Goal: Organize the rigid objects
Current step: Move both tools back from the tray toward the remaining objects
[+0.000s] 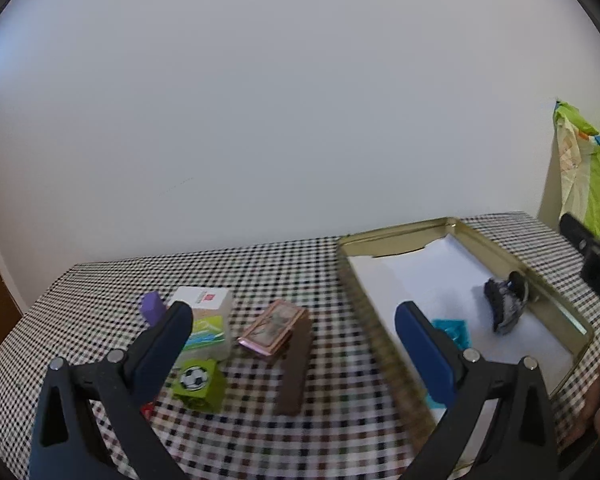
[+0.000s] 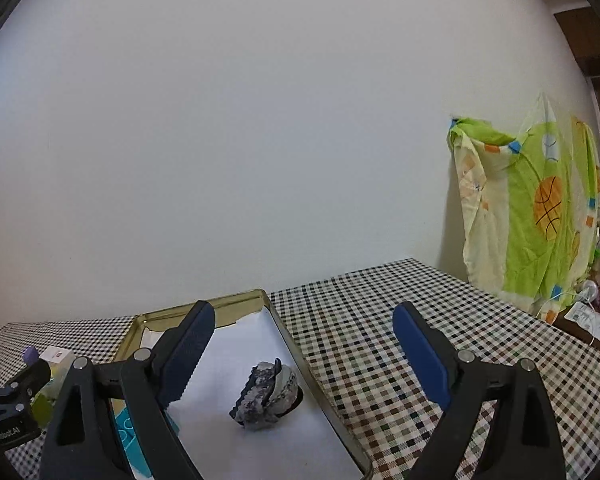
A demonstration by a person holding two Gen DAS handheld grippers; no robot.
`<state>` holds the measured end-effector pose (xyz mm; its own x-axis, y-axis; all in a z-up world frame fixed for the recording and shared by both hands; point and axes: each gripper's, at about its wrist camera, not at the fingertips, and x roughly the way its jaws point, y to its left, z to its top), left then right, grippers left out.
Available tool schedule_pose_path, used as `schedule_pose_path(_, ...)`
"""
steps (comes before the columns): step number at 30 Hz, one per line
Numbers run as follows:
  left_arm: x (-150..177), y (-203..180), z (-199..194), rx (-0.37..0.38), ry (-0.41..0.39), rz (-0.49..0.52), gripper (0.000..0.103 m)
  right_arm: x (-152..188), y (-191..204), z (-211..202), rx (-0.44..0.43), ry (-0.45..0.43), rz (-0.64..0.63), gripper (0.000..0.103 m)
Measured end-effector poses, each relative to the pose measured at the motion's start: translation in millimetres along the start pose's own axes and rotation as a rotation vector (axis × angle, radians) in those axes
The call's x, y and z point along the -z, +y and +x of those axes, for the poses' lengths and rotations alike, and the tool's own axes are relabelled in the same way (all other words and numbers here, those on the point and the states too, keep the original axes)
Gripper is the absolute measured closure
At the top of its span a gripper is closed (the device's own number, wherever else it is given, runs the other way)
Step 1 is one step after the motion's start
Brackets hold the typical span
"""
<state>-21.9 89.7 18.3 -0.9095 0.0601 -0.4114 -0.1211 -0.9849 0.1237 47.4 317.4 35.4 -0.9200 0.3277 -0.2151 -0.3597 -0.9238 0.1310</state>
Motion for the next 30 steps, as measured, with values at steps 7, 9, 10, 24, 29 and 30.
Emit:
schedule_pose_path(7,11,27,4,-0.003,0.002,-0.028,0.001,6,23,-2,0.006,0.013,-0.049,0.011)
schedule_pose_path(9,13,35,6,-0.011,0.009,-0.036,0.001,9,30,-3,0.007,0.023,-0.053,0.011)
schedule_pose_path(10,13,38,6,-0.012,0.012,-0.040,0.001,11,32,-4,0.001,0.028,-0.044,0.011)
schedule_pose_path(24,26,80,21,-0.038,0.036,-0.079,0.001,28,88,-22,-0.075,0.043,-0.007,0.011)
schedule_pose_path(29,33,102,23,-0.066,0.042,-0.062,0.001,34,115,-28,-0.114,0.066,-0.026,0.011)
schedule_pose_path(30,34,109,24,-0.065,0.048,-0.072,0.001,34,119,-28,-0.121,0.073,-0.027,0.011)
